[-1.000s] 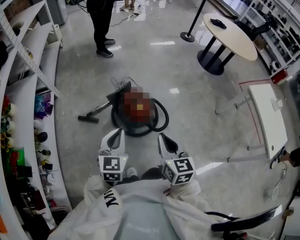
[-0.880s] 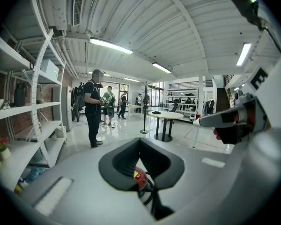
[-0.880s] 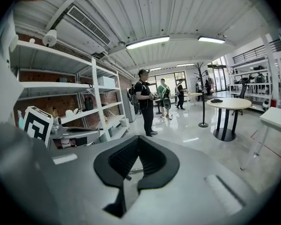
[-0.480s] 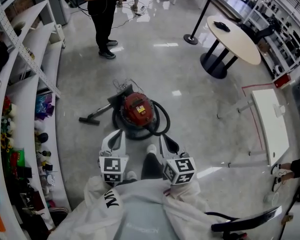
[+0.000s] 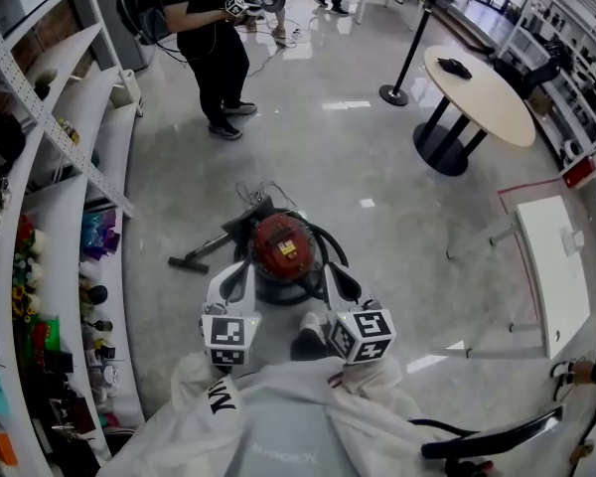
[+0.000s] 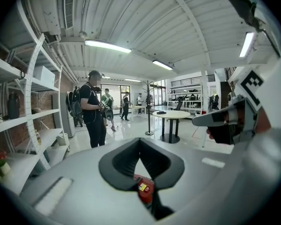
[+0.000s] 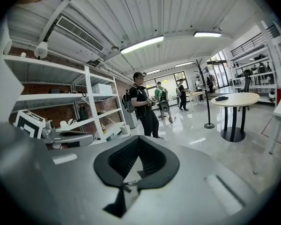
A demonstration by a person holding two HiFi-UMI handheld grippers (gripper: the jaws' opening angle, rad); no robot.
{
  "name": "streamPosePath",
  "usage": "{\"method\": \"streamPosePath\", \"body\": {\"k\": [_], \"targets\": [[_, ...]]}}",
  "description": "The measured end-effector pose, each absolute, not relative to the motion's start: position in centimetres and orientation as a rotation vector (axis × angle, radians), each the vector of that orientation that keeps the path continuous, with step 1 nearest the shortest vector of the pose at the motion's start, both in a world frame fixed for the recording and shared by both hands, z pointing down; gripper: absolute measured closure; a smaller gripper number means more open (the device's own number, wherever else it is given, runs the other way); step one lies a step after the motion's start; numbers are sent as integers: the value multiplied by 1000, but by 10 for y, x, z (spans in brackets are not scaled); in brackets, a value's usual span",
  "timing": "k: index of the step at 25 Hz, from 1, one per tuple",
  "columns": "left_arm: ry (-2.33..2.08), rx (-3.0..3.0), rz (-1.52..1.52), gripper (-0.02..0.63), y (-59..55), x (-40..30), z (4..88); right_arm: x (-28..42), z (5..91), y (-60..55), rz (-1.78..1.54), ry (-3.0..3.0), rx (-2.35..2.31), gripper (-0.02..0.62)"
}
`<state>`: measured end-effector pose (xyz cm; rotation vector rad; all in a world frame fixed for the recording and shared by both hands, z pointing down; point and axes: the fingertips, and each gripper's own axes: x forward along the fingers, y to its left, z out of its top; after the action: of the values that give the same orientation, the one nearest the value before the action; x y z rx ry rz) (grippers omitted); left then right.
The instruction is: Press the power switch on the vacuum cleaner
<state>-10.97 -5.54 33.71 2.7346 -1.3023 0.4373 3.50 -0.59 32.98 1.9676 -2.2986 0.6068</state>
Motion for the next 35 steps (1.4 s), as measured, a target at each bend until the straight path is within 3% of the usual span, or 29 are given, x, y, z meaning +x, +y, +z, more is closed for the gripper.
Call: {"method": "streamPosePath", "body": {"k": [28, 35], "targets": [[-1450, 2635, 607, 606, -141, -21, 347, 137, 351, -113, 685, -2381, 1804, 595], [-1443, 2593, 685, 606, -139, -23, 362, 135, 368, -121, 732, -2378, 1768, 595]]}}
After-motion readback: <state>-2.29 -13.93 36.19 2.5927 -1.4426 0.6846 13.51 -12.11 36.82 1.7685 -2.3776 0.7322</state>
